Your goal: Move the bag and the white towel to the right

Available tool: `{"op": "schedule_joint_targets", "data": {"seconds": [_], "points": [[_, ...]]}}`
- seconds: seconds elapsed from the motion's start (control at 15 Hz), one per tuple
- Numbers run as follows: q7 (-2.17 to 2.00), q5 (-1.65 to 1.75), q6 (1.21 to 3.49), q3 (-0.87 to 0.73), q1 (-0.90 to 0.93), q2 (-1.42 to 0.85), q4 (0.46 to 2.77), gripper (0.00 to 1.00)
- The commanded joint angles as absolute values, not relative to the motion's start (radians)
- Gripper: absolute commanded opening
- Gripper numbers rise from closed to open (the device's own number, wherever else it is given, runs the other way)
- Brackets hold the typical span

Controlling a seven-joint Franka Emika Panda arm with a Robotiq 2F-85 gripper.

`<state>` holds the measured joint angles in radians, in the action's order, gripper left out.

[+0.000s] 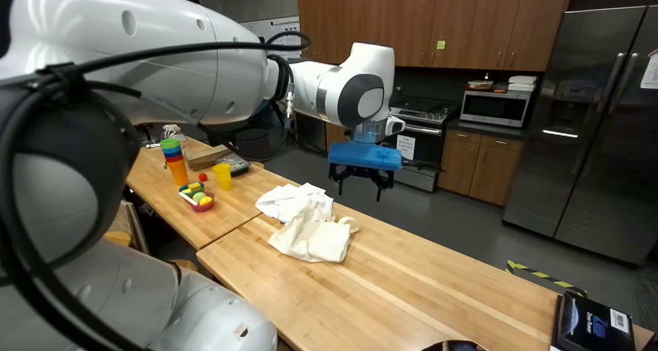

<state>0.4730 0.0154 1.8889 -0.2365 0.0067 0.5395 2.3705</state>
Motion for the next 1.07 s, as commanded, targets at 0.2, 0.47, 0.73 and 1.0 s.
{"op": "schedule_joint_targets", "data": {"seconds": [0.2, 0.47, 0.73, 1.0], "points": [[0.438, 0.164, 1.628, -0.172, -0.019, 0.334, 2.165, 1.00], [0.457, 0.206, 1.619, -0.111, 0.011, 0.173, 2.007, 1.00], [0.567, 0.102, 1.584, -0.063, 0.039, 0.032, 1.889, 1.00], [0.658, -0.092, 1.569, -0.006, 0.049, -0.022, 1.885, 1.00]]}}
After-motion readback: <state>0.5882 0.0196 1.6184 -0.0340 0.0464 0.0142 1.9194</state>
